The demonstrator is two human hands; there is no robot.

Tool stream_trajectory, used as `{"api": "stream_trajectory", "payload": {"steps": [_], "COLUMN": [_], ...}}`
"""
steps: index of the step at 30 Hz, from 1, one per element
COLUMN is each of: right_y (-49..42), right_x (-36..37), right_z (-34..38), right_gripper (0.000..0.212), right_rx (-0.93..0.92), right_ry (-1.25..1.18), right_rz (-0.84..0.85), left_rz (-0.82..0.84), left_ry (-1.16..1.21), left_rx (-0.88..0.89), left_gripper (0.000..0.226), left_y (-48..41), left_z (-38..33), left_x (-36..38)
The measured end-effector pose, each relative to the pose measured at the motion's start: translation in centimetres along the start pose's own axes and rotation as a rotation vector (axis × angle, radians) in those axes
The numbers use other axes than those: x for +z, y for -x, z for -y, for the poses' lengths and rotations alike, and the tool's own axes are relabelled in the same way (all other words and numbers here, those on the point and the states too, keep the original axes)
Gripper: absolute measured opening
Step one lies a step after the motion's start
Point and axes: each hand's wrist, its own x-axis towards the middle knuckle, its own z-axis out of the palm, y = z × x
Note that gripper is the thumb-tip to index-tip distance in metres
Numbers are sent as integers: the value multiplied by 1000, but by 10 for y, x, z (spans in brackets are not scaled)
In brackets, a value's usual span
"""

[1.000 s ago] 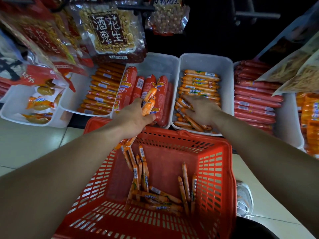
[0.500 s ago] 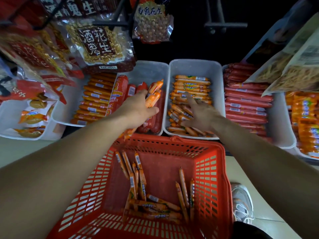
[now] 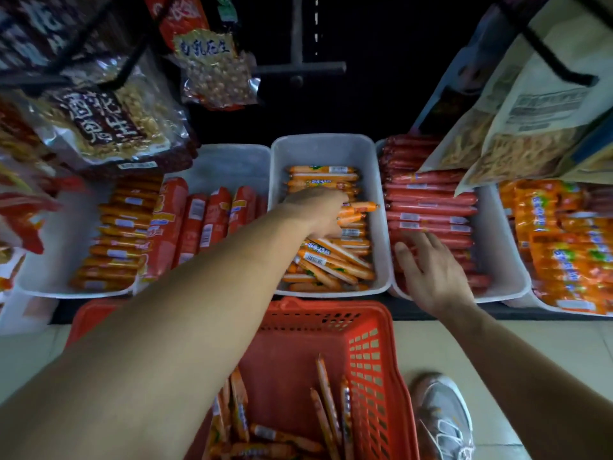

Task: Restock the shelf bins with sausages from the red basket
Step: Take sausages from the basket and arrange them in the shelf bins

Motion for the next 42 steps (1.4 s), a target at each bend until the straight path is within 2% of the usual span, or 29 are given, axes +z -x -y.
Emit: {"api": "stream_trajectory", "payload": {"steps": [1, 3, 6, 9, 14, 16, 20, 22, 26, 30, 33, 37, 40, 42], "right_y": [-3, -6, -4, 0, 4, 5, 6, 5, 6, 7, 7, 7, 8, 9], "right_x": [2, 6, 11, 5, 4, 4, 2, 2, 2, 1, 2, 3, 2, 3], "right_z": [0, -3, -8, 1, 6, 8, 11, 11, 11, 10, 10, 11, 11, 11], "right_gripper": [30, 37, 46, 35, 32, 30, 31, 30, 30, 29, 29, 28, 26, 26], "right_rx": [16, 25, -24, 9, -13, -1, 9, 14, 18, 34, 34, 21, 20, 12], "right_ry": [-13, 60, 189, 152, 167, 154, 174, 182, 176, 162, 168, 166, 180, 189], "right_rz": [-1, 43, 29, -48, -62, -68, -68, -67, -71, -71, -87, -111, -124, -139], "left_rz": [-10, -44, -64, 40, 165, 107, -103, -156, -178, -46, -25, -98, -257, -283], "left_ry": [-34, -52, -33, -49, -85, -140, -126, -151, -206, -116, -41, 96, -92, -143], "left_rx": [1, 9, 0, -60, -107, -55, 54, 25, 19, 105, 121, 100, 49, -12], "left_gripper": [56, 57, 87, 111, 125, 118, 64, 54, 53, 60, 59, 55, 61, 61], "left_y": [-6, -12, -8, 4, 11, 16, 27, 33, 42, 44, 38, 28, 29, 29], "left_z": [-2, -1, 10, 29, 24, 17, 18, 19, 22, 35, 39, 32, 29, 28], "left_x": [2, 7, 16, 31, 41, 46, 53, 56, 62, 63, 70, 73, 83, 84]}}
